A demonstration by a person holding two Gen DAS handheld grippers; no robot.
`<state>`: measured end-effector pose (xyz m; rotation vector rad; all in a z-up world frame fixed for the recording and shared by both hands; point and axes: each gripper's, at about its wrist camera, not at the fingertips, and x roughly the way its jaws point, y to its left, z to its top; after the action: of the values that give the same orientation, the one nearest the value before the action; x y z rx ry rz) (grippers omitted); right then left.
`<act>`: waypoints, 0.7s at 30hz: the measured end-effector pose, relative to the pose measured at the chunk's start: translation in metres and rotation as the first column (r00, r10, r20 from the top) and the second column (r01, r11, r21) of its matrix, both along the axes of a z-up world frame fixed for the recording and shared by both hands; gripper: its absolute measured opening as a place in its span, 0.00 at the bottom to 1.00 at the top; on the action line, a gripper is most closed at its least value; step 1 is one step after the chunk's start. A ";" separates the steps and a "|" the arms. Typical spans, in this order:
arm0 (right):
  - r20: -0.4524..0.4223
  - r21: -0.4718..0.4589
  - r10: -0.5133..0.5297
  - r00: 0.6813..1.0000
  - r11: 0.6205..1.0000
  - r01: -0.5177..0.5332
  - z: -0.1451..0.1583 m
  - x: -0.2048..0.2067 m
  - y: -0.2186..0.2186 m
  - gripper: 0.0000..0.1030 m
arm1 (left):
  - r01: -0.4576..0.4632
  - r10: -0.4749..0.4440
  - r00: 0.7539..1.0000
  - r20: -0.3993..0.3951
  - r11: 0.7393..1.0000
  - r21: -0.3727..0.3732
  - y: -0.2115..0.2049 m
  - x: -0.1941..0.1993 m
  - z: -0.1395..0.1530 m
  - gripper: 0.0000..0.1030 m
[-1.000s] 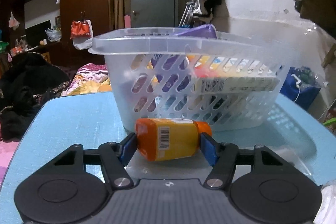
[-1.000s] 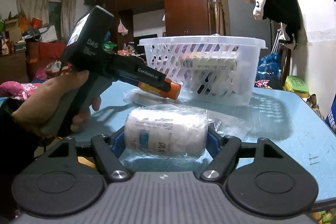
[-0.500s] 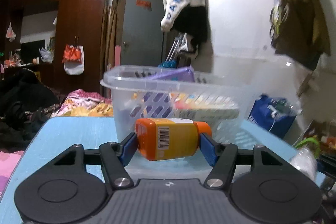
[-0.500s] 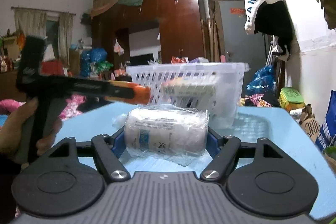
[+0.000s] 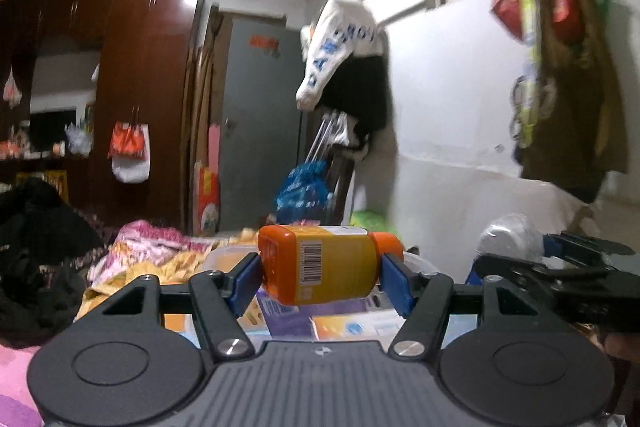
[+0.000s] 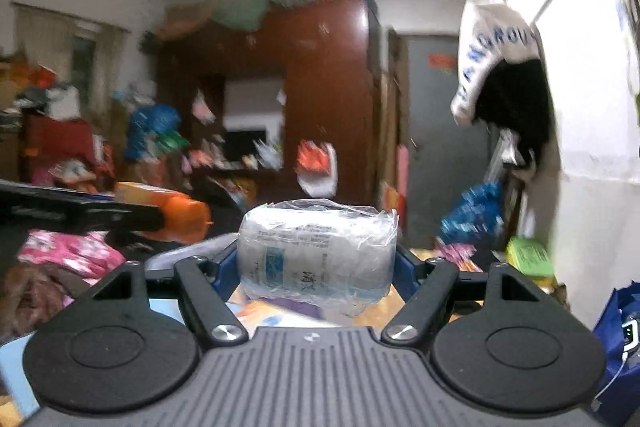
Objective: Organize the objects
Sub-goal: 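Carry the orange bottle and white roll over the basket and open both grippers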
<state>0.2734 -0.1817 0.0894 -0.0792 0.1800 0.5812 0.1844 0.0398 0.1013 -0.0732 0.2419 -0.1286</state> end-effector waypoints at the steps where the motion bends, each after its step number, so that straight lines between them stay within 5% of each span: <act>1: -0.032 -0.014 -0.013 0.999 1.000 0.013 0.000 0.014 0.006 0.74 | 0.002 -0.002 0.999 -0.032 1.000 0.005 0.001 0.014 0.001 0.65; 7: -0.153 -0.051 -0.049 0.987 0.998 0.042 -0.013 0.060 0.024 0.74 | -0.024 0.027 0.988 -0.151 1.000 0.019 0.006 0.063 -0.012 0.65; 17: -0.163 -0.106 -0.071 0.984 0.993 0.054 -0.020 0.058 0.026 0.75 | -0.020 0.020 0.978 -0.208 1.000 0.002 0.012 0.072 -0.026 0.65; 21: -0.128 -0.030 -0.078 0.989 0.997 0.075 -0.013 0.049 0.011 1.00 | -0.042 0.043 0.983 -0.176 0.999 0.010 0.017 0.070 -0.029 0.75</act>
<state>0.3227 -0.1708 0.0762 -0.0587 0.3153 0.5074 0.2543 0.0564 0.0724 -0.0835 0.4174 -0.0788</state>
